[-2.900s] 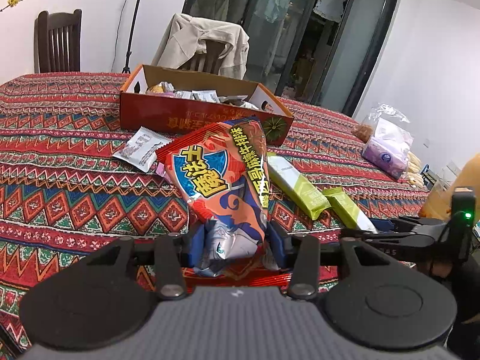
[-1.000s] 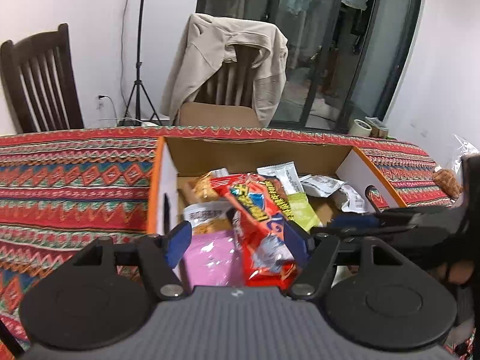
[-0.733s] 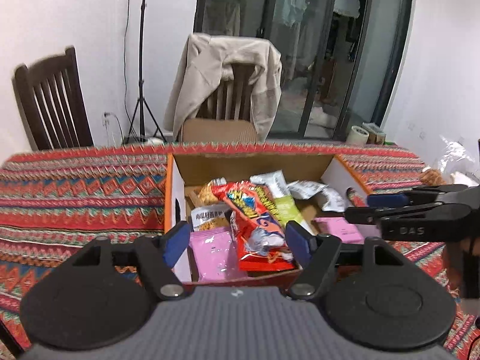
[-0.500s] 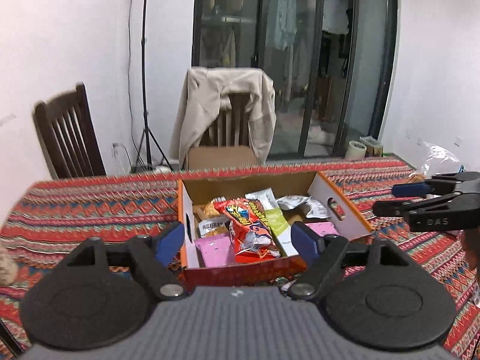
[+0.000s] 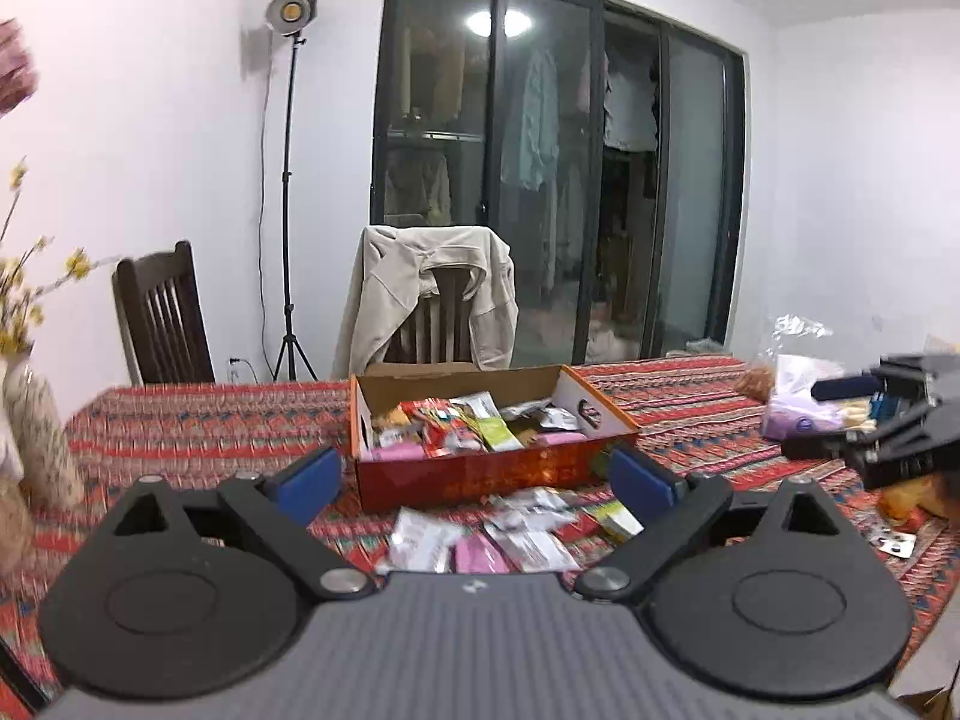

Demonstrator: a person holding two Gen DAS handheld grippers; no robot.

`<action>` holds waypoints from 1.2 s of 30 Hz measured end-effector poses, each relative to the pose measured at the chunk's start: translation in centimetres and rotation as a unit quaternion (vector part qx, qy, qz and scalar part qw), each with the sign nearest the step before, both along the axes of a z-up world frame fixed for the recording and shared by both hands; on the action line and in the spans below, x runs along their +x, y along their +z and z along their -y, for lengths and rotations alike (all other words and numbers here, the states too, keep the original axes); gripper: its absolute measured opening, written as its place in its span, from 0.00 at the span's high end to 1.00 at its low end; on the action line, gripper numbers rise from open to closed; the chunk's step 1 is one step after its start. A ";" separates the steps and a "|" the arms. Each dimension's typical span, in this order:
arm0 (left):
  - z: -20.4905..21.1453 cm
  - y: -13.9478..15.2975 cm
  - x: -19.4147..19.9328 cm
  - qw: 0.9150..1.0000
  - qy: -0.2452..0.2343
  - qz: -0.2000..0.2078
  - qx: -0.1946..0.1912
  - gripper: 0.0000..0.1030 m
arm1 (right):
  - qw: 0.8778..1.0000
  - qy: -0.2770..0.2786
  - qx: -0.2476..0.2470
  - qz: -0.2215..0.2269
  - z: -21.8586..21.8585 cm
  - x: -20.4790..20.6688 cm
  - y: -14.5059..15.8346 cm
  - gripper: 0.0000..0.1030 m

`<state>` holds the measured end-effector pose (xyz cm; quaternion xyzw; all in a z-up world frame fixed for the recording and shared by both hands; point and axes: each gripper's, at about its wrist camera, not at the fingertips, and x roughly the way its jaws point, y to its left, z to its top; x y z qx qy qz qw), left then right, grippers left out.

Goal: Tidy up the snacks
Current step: 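Move both open tools back from the box to the remaining packets, then grasp a white packet with the left tool while the right tool grasps another white packet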

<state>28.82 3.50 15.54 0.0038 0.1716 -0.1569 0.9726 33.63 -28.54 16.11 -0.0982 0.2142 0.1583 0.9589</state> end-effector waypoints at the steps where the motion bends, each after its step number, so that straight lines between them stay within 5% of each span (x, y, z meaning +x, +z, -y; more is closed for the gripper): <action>1: -0.1 -0.6 -0.9 1.000 0.002 0.000 -0.004 0.04 | 1.000 0.003 0.001 0.002 0.0 -1.3 -0.4 0.20; 7: 0.2 -5.1 -5.0 0.999 0.001 -0.049 -0.022 0.03 | 0.999 0.026 0.029 0.013 -0.5 -8.5 -3.8 0.08; 15: -0.3 -9.7 -5.9 0.995 0.014 -0.103 -0.003 0.03 | 0.997 0.010 0.051 -0.057 -1.1 -10.9 -10.1 0.08; 26: -1.2 -11.5 -2.7 0.992 0.028 -0.125 -0.001 0.03 | 0.996 -0.004 0.042 -0.081 -2.4 -7.7 -12.1 0.08; 36: -2.6 -12.2 3.2 0.990 0.051 -0.135 -0.003 0.03 | 0.991 0.004 0.090 -0.095 -4.7 0.2 -12.8 0.08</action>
